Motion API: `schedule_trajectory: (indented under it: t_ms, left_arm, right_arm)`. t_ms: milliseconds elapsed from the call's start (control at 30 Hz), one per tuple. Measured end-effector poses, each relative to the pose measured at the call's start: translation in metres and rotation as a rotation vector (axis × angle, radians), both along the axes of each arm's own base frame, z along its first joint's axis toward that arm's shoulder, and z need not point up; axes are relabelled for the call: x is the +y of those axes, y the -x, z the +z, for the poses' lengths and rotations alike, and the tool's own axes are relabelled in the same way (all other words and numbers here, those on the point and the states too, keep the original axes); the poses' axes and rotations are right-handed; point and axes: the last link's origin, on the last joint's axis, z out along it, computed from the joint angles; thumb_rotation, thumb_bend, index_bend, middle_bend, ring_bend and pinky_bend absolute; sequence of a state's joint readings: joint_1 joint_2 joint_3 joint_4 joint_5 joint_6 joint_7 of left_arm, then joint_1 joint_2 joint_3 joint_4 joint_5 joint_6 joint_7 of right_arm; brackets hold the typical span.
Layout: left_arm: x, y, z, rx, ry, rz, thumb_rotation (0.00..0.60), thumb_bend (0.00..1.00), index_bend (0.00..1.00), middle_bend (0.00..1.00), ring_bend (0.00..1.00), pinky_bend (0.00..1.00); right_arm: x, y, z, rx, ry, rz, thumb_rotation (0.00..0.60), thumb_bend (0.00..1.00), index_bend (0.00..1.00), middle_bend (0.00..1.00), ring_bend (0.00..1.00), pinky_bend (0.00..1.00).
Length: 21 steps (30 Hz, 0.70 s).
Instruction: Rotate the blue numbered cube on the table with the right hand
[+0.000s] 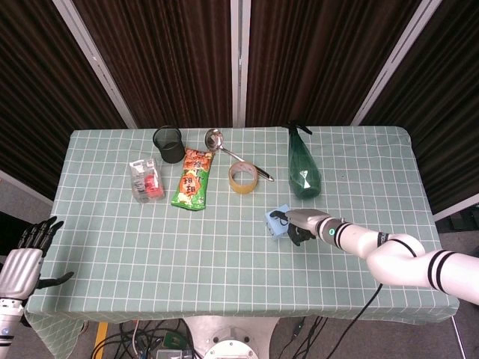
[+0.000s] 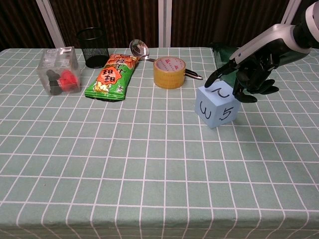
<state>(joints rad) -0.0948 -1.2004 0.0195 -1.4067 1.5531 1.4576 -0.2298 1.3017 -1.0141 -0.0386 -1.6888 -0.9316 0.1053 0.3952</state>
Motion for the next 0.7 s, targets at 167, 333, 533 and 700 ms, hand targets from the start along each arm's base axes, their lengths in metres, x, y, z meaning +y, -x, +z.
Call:
schedule_trajectory:
  t_ms: [167, 333, 533, 700]
  left_arm:
    - [0.0, 0.001, 0.002, -0.002, -0.005, 0.002, 0.591, 0.0, 0.05, 0.0, 0.0, 0.0]
    - [0.0, 0.002, 0.003, -0.004, -0.008, -0.001, 0.593, 0.0, 0.05, 0.0, 0.0, 0.0]
    - [0.0, 0.003, 0.003, -0.005, -0.007, 0.001, 0.592, 0.0, 0.05, 0.0, 0.0, 0.0]
    - [-0.001, 0.005, 0.004, -0.007, -0.007, 0.01, 0.593, 0.0, 0.05, 0.0, 0.0, 0.0]
  right_arm:
    - [0.001, -0.004, -0.004, 0.015, -0.007, 0.003, 0.6, 1.0, 0.04, 0.96, 0.86, 0.76]
    - [0.001, -0.011, -0.003, -0.021, 0.027, 0.009, 0.6, 1.0, 0.05, 0.96, 0.86, 0.76]
    - [-0.002, -0.015, -0.005, -0.028, 0.044, -0.001, 0.6, 1.0, 0.02, 0.96, 0.86, 0.76]
    - [-0.009, -0.017, -0.014, -0.014, 0.047, -0.02, 0.6, 1.0, 0.01, 0.96, 0.86, 0.76]
